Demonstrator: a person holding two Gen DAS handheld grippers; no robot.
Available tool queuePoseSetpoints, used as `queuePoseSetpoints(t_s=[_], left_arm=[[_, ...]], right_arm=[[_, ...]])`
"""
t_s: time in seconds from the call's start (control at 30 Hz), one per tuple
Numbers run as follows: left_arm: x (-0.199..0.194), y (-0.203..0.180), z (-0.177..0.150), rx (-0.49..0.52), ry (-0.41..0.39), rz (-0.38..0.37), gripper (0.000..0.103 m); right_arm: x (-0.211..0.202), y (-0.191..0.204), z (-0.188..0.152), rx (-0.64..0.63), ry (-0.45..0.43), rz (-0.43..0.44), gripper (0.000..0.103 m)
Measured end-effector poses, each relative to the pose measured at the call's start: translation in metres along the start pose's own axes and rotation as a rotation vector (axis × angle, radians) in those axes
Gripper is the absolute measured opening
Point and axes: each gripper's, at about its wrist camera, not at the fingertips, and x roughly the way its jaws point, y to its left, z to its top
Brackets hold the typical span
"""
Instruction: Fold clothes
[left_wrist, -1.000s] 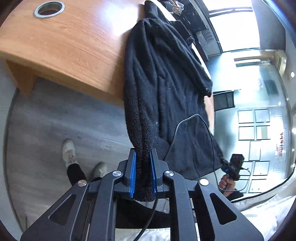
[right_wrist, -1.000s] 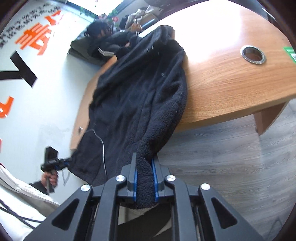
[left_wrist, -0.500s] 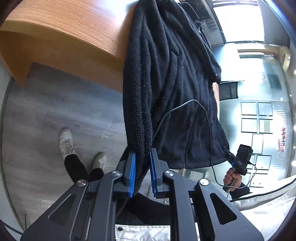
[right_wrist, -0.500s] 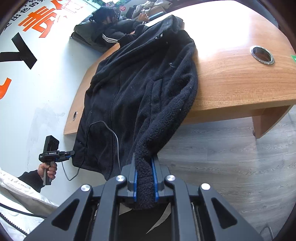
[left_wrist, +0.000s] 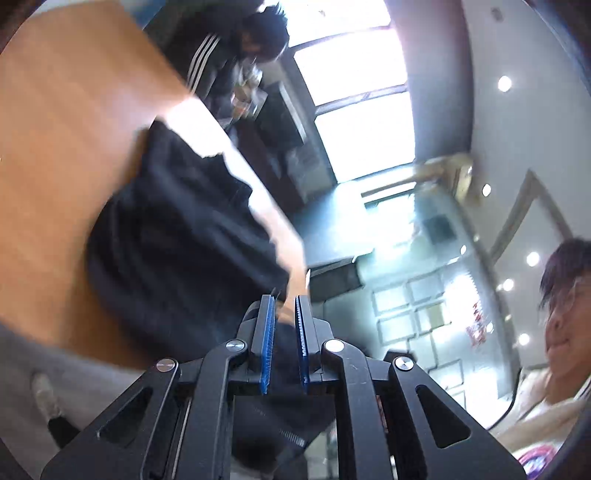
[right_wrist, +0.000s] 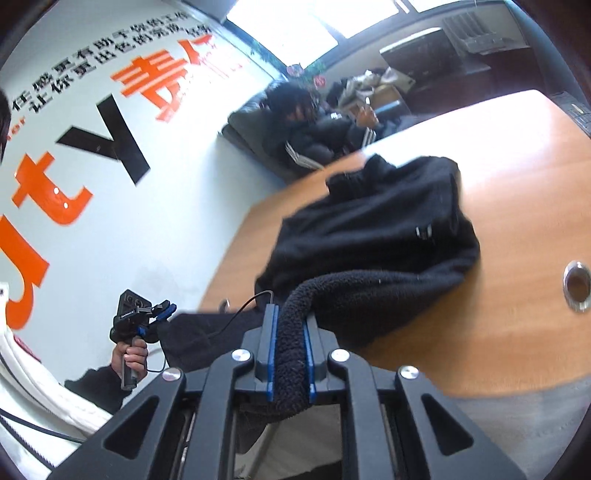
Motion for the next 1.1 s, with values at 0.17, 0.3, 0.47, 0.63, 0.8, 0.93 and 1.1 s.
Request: queuePoseSetpoints(t_s=[0.17,0.3,0.47,0.63,0.8,0.93,1.1], left_arm=[[0.026,-0.011,0.059,0.025,0.013,0.058,0.009],[0.061,0.019,0.048,0.01,0.164,0.159,0.011],[0.06,0.087,-0.032,-0.068,0.374,0.308,0.013],[0.043,0.079,-0.088,0.019,0.323,0.426,0.073],[0.034,0.054,-0.135,0.165,0.21,0.577,0.098],[0.026,0.035,-0.173,0.28,0.119,0.696,0.102],[0.023,0.074,-0.233,0.364,0.163,0.839,0.102]], right_arm=[[0.016,-0.013,0.059,0.026,-0.034,-0.015,0.012],[0.049,-0.015,0.093,0.014,0.008,-0.042,0.011],[0.069,-0.023,0.105,0.043,0.037,-0.118,0.003],[0.084,-0.035,0.088,-0.036,0.247,-0.325,0.033],[0.083,-0.048,0.067,-0.11,0.297,-0.389,0.068],[0.053,-0.06,0.024,-0.133,0.3,-0.355,0.078],[-0.002,-0.081,-0.06,-0.191,0.311,-0.386,0.079]])
